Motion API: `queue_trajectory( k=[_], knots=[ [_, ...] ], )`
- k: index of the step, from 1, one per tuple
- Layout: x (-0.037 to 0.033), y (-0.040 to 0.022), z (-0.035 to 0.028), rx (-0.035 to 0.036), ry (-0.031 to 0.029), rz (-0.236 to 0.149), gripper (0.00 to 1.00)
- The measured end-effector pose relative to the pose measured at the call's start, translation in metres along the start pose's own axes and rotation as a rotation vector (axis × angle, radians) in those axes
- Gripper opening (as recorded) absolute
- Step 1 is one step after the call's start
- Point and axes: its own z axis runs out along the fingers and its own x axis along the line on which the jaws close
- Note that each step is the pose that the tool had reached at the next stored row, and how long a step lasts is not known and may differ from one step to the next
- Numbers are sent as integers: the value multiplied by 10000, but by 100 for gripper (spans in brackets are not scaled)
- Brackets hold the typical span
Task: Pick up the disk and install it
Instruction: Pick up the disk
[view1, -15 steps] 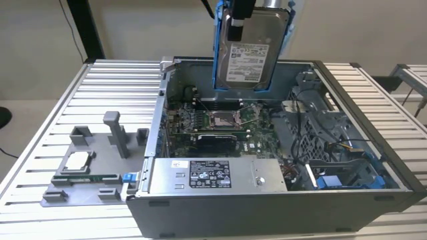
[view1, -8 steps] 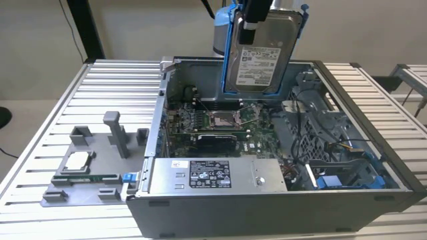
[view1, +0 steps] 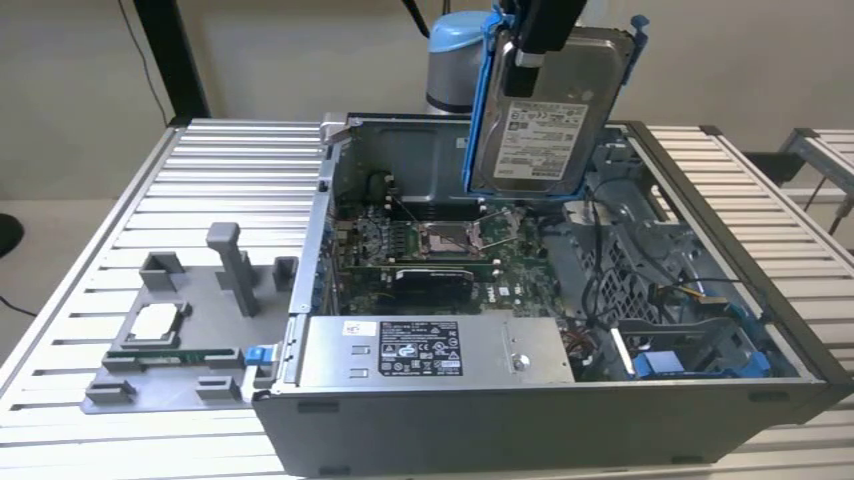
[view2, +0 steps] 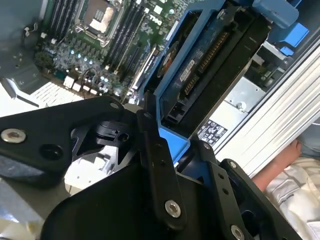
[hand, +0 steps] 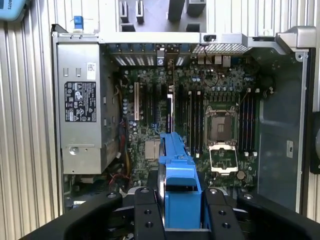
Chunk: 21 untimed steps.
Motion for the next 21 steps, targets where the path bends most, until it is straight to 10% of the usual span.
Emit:
queue_trajectory(
  k=[21],
  knots=[
    [304,-379,-10,-67,1,30,0]
  ],
)
